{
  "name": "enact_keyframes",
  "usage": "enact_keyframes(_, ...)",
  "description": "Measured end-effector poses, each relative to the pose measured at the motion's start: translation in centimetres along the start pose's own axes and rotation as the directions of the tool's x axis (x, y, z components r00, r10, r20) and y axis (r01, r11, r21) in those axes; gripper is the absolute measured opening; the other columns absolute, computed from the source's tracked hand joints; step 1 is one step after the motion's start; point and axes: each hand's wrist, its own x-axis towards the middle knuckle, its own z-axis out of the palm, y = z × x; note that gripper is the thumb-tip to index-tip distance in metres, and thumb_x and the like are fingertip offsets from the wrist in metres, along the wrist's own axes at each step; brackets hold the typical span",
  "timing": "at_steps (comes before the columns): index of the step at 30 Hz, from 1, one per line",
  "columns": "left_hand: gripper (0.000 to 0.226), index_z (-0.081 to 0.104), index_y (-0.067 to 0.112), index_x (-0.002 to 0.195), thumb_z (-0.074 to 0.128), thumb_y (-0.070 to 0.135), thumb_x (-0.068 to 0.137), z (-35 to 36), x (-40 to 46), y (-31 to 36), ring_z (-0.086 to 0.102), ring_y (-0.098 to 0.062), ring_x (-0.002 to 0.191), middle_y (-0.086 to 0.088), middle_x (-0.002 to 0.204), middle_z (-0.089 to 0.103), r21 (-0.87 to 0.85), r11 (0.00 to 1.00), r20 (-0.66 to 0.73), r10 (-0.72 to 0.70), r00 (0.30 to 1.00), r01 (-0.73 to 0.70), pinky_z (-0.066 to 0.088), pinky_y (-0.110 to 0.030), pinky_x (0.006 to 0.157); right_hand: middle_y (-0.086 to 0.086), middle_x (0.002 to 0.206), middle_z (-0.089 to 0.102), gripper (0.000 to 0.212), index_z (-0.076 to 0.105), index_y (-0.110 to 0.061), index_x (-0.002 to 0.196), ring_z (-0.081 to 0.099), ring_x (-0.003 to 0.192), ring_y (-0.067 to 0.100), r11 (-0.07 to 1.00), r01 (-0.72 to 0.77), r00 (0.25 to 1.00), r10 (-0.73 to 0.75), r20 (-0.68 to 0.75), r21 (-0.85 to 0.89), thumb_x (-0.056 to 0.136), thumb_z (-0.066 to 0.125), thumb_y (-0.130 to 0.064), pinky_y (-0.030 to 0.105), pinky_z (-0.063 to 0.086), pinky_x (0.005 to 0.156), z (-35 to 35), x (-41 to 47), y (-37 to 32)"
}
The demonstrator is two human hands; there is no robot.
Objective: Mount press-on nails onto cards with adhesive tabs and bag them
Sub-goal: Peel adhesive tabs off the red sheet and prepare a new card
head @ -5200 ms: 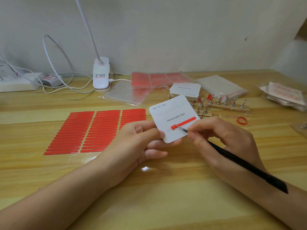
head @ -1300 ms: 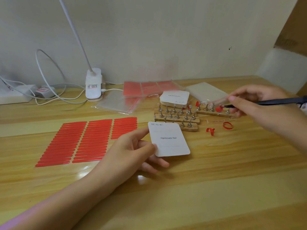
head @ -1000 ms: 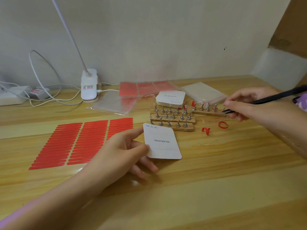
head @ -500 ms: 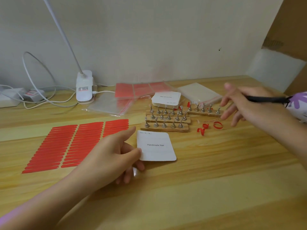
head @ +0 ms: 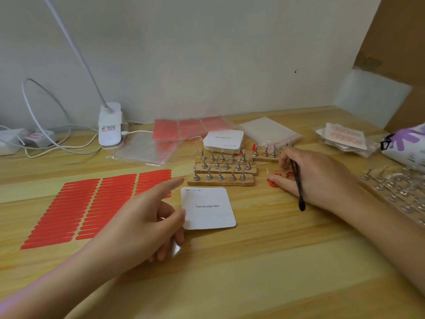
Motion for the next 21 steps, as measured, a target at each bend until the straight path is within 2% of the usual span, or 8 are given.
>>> enact_keyframes(2, 0.049, 0.033, 0.050, 0.116, 0.049, 0.011, 0.091, -0.2, 0.1, 0.1, 0.048, -0.011, 0.035, -0.003, 0.060, 0.067, 0.013, 1.000, 0.004, 0.011, 1.000, -0.012, 0.040, -0.023, 0.036, -0.019, 0.057, 0.051, 0.028, 0.041, -0.036, 0.069, 0.047, 0.057, -0.004, 0.998, 0.014, 1.000, -0.014, 0.000, 0.061, 0.077, 0.067, -0.042, 0.021, 0.028, 0.048, 0.1, 0.0, 0.3)
enact_keyframes(4, 0.048, 0.035, 0.051, 0.114, 0.049, 0.012, 0.091, -0.5, 0.2, 0.3, 0.048, -0.012, 0.036, -0.003, 0.061, 0.067, 0.026, 0.999, 0.005, 0.023, 1.000, -0.023, 0.041, -0.024, 0.037, -0.031, 0.058, 0.054, 0.028, 0.044, -0.035, 0.068, 0.050, 0.063, -0.012, 0.993, 0.022, 1.000, -0.024, 0.015, 0.117, 0.080, 0.068, -0.029, 0.021, 0.027, 0.048, 0.1, 0.1, 0.6)
enact_keyframes(6, 0.045, 0.038, 0.050, 0.112, 0.050, 0.012, 0.090, -0.9, 0.3, 0.5, 0.048, -0.013, 0.036, -0.003, 0.061, 0.067, 0.037, 0.999, -0.001, 0.036, 0.999, -0.036, 0.043, -0.026, 0.039, -0.027, 0.057, 0.055, 0.025, 0.048, -0.033, 0.070, 0.050, 0.064, -0.019, 0.990, 0.003, 0.999, -0.009, 0.043, 0.139, 0.081, 0.068, -0.022, 0.020, 0.030, 0.049, -0.3, 0.3, 1.2)
enact_keyframes(10, 0.042, 0.042, 0.046, 0.111, 0.053, 0.011, 0.089, -1.8, 0.7, 0.8, 0.046, -0.011, 0.036, -0.004, 0.063, 0.068, 0.054, 0.994, -0.005, 0.096, 0.995, -0.096, 0.040, -0.019, 0.041, -0.011, 0.075, 0.064, 0.021, 0.052, -0.030, 0.074, 0.062, 0.065, -0.003, 0.983, -0.107, 0.980, 0.079, 0.185, 0.149, 0.081, 0.069, -0.018, 0.029, 0.050, 0.065, -2.1, 0.8, 2.5)
enact_keyframes(14, 0.046, 0.047, 0.040, 0.112, 0.060, 0.006, 0.084, -2.7, 2.3, 0.5, 0.049, -0.006, 0.042, 0.003, 0.066, 0.067, 0.037, 0.990, -0.010, 0.139, 0.990, -0.138, 0.039, -0.013, 0.042, -0.006, 0.087, 0.062, 0.027, 0.054, -0.031, 0.073, 0.058, 0.082, 0.015, 0.983, -0.153, 0.961, 0.126, 0.246, 0.096, 0.078, 0.070, -0.010, 0.031, 0.046, 0.072, -4.1, 1.1, 3.1)
enact_keyframes(17, 0.057, 0.046, 0.032, 0.123, 0.070, 0.009, 0.076, -3.3, 4.3, 0.0, 0.055, -0.005, 0.061, 0.008, 0.079, 0.063, 0.121, 0.977, -0.023, 0.179, 0.984, -0.175, 0.045, -0.015, 0.062, -0.005, 0.088, 0.061, 0.026, 0.054, -0.031, 0.072, 0.059, 0.083, 0.019, 0.979, -0.150, 0.960, 0.110, 0.256, 0.141, 0.079, 0.069, -0.011, 0.034, 0.046, 0.076, -5.1, 1.2, 2.8)
enact_keyframes(19, 0.073, 0.037, 0.032, 0.133, 0.074, 0.013, 0.073, -3.4, 5.6, -0.2, 0.056, -0.004, 0.085, 0.011, 0.101, 0.055, 0.208, 0.956, 0.016, 0.208, 0.978, -0.206, 0.045, -0.016, 0.073, -0.006, 0.081, 0.063, 0.031, 0.052, -0.034, 0.070, 0.059, 0.073, 0.016, 0.986, -0.074, 0.990, 0.055, 0.129, 0.147, 0.080, 0.067, -0.008, 0.034, 0.047, 0.070, -5.4, 1.1, 2.3)
enact_keyframes(21, 0.087, 0.023, 0.036, 0.140, 0.076, 0.020, 0.072, -3.3, 6.7, -0.1, 0.044, -0.004, 0.111, 0.011, 0.122, 0.042, 0.278, 0.931, 0.092, 0.218, 0.972, -0.235, 0.039, -0.017, 0.086, -0.009, 0.066, 0.060, 0.037, 0.049, -0.035, 0.073, 0.056, 0.059, 0.007, 0.996, 0.003, 0.997, -0.009, 0.073, 0.085, 0.080, 0.062, -0.002, 0.032, 0.048, 0.061, -5.3, 0.9, 1.3)
